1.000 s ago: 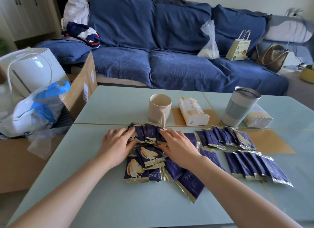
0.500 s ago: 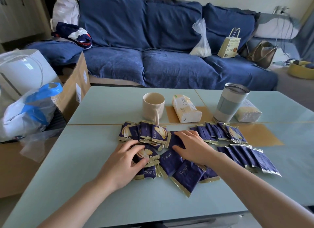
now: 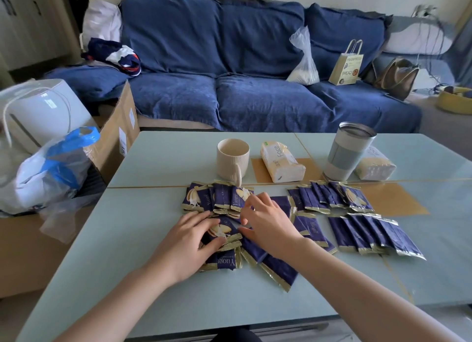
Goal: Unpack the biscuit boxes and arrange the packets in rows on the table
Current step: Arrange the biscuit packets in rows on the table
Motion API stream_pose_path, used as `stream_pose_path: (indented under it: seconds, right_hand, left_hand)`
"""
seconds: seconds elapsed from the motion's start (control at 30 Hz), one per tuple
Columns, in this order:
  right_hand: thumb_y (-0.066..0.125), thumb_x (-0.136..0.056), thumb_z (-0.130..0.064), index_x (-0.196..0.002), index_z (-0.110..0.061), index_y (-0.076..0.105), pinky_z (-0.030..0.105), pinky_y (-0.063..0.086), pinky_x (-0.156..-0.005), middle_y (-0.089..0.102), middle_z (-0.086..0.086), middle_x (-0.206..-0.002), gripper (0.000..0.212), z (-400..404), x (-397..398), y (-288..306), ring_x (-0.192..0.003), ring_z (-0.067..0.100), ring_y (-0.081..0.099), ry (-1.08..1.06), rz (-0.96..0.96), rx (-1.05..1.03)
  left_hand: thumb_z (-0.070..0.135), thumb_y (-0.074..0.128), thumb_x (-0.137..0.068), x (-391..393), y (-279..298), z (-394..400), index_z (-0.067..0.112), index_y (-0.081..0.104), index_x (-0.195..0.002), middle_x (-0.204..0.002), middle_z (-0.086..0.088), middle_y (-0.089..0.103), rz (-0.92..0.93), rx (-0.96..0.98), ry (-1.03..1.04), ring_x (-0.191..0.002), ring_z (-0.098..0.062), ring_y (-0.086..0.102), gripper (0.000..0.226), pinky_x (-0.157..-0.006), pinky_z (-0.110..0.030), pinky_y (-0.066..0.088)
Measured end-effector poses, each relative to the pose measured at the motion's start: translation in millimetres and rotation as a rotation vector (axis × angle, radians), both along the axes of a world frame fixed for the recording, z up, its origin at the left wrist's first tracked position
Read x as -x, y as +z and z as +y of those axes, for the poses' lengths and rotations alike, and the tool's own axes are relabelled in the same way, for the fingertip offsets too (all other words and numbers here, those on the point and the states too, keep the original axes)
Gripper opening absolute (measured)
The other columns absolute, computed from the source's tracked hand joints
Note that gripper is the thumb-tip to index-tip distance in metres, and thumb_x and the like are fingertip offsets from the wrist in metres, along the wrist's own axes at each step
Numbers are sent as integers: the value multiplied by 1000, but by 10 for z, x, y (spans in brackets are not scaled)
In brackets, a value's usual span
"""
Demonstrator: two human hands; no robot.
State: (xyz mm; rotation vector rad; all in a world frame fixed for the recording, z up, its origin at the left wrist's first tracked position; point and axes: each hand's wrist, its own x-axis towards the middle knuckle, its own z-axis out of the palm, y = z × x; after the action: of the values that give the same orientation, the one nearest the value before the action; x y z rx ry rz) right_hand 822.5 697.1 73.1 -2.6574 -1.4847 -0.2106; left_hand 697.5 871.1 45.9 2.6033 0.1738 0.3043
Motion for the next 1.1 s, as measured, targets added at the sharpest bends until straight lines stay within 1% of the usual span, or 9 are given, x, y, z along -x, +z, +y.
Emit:
stream_pose_path:
  seconds: [0.17,0.27,0.4,0.5,0.57,0.63,0.8,0.93,1.1]
  right_hand:
    - [55,-95,-34,-113,-11,62,33,39,-93,51,5,-124,30,89,-8,-11,-115,27,42,-40,-101,6]
    - [64,-86,-14,-98,-13,68,33,44,-81,59,3,-109,13,130,9,11,-103,26,50,-42,-182,60]
    - [80,-61,-6,-71,-18,69,30,48,-60,62,-2,-84,19,139,34,55,-76,21,58,-46,-272,53]
    - [77,-70,-11,-73,-15,68,32,49,-59,62,0,-84,11,131,50,109,-73,21,59,-27,-262,-94]
    - [65,-84,-16,-82,-13,68,34,51,-63,62,0,-89,5,101,45,161,-78,21,59,-31,-166,-204]
    - [57,-90,-21,-85,-15,68,33,51,-60,59,-5,-92,13,39,5,222,-76,16,57,-95,-4,-310]
    - [62,-86,-21,-74,-24,65,21,48,-58,65,-10,-76,13,-140,-243,286,-66,9,63,-458,462,-602]
    - [58,-91,-11,-93,-8,67,31,60,-55,71,9,-70,10,-237,-383,305,-57,19,71,-736,932,-856]
    - [56,-94,-7,-100,-2,61,31,61,-57,74,18,-78,10,-182,-403,341,-65,25,74,-817,1137,-979]
  left_hand:
    - [59,47,-91,-6,9,6,33,46,-139,-159,9,23,29,4,-9,-147,-5,7,55,-117,-23,9]
    - [58,47,-92,13,16,10,31,47,-139,-159,12,22,-9,-12,-29,-147,-3,7,54,-117,-22,10]
    - [51,53,-92,68,16,8,26,54,-134,-148,16,35,-76,-14,-14,-139,0,21,49,-107,-10,15]
    - [46,57,-91,102,22,15,24,62,-122,-128,16,45,-126,-59,8,-126,-3,36,38,-97,-7,26]
    - [45,58,-91,118,24,23,25,63,-116,-117,19,47,-125,-37,0,-118,-1,38,32,-91,-3,25]
    - [42,60,-90,123,18,34,25,63,-115,-115,20,48,-124,-16,-5,-116,2,38,30,-91,0,22]
    - [43,58,-92,139,3,59,30,60,-123,-123,22,46,-115,31,-8,-120,9,37,34,-93,1,22]
    - [45,53,-94,165,3,76,30,59,-127,-127,23,46,-106,37,-19,-121,9,39,36,-95,-2,24]
    - [44,54,-94,188,1,82,29,60,-125,-126,23,47,-104,59,-17,-120,9,39,35,-96,-2,25]
